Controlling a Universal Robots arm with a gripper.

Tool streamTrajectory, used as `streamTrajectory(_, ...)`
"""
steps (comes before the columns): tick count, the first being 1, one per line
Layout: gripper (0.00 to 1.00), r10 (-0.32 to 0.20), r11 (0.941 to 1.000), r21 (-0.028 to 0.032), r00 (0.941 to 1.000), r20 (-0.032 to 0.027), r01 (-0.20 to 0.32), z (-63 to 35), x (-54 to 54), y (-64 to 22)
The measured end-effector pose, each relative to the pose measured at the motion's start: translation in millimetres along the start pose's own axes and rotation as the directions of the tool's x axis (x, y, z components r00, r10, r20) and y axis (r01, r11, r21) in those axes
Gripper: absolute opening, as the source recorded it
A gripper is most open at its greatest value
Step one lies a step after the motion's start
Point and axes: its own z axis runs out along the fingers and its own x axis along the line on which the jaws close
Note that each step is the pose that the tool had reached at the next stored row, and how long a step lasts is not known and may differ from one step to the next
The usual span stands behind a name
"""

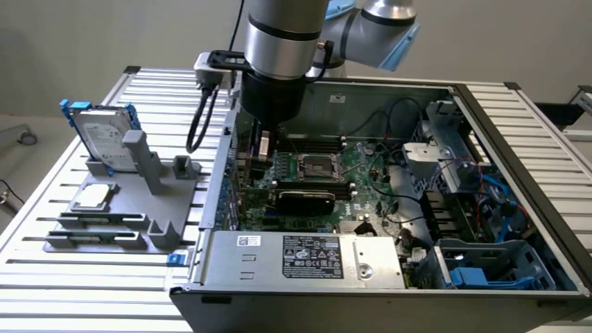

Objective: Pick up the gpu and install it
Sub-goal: 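Press down on the gpu until it lock into place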

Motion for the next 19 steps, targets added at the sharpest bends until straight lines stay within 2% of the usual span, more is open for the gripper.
streamTrajectory(6, 0.11, 0.000, 1.0000, 0.0038, 1.0000, 0.0001, 0.000, -1.6, 0.1, -9.8)
streamTrajectory(12, 0.11, 0.000, 1.0000, 0.0080, 1.0000, 0.0002, 0.000, -4.1, 0.1, -24.4)
streamTrajectory(14, 0.11, -0.001, 1.0000, 0.0079, 1.0000, 0.0028, 0.001, -4.4, 0.5, -25.2)
streamTrajectory(19, 0.11, -0.001, 1.0000, 0.0079, 1.0000, 0.0029, 0.001, -4.4, 0.4, -25.2)
